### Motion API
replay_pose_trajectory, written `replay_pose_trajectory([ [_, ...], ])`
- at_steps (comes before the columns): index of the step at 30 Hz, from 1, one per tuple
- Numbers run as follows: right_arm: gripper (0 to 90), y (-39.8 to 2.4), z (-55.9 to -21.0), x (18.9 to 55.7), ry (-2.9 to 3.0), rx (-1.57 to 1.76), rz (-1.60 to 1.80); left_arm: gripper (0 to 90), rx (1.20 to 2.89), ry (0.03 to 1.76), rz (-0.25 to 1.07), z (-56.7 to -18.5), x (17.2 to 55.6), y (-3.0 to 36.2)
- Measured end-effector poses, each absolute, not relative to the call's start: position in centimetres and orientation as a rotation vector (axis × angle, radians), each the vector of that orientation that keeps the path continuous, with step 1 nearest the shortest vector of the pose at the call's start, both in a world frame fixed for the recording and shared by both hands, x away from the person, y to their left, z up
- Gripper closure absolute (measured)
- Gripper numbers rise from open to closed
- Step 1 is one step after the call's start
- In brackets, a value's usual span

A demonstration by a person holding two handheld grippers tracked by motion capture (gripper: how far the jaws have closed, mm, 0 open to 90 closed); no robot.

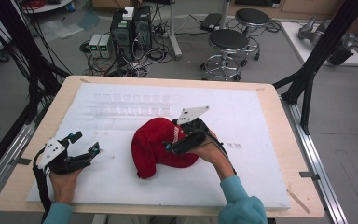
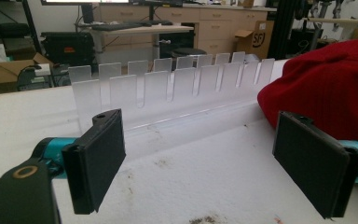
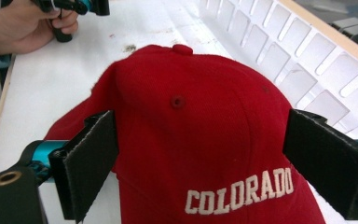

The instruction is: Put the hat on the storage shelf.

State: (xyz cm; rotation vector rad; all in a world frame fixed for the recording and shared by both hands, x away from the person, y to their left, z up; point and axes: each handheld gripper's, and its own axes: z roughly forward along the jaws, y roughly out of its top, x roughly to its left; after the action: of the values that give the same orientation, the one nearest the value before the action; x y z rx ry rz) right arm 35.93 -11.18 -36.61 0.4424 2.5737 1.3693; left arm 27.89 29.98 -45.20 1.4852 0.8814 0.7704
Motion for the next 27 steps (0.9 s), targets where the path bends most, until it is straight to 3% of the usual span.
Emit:
replay_pose_trajectory([
  [16, 9.9, -10.2, -37.2, 39.0, 2.723, 0.366, 1.215, 17.1, 1.483, 0.883, 0.77, -45.2, 27.9, 30.0],
  [23, 20.5, -9.6, -37.8, 39.6, 2.751, 0.355, 1.201, 17.1, 1.48, 0.886, 0.769, -45.2, 27.9, 30.0],
  [27, 34.8, -9.4, -38.1, 39.7, 2.772, 0.342, 1.173, 17.1, 1.481, 0.885, 0.768, -45.2, 27.9, 30.0],
])
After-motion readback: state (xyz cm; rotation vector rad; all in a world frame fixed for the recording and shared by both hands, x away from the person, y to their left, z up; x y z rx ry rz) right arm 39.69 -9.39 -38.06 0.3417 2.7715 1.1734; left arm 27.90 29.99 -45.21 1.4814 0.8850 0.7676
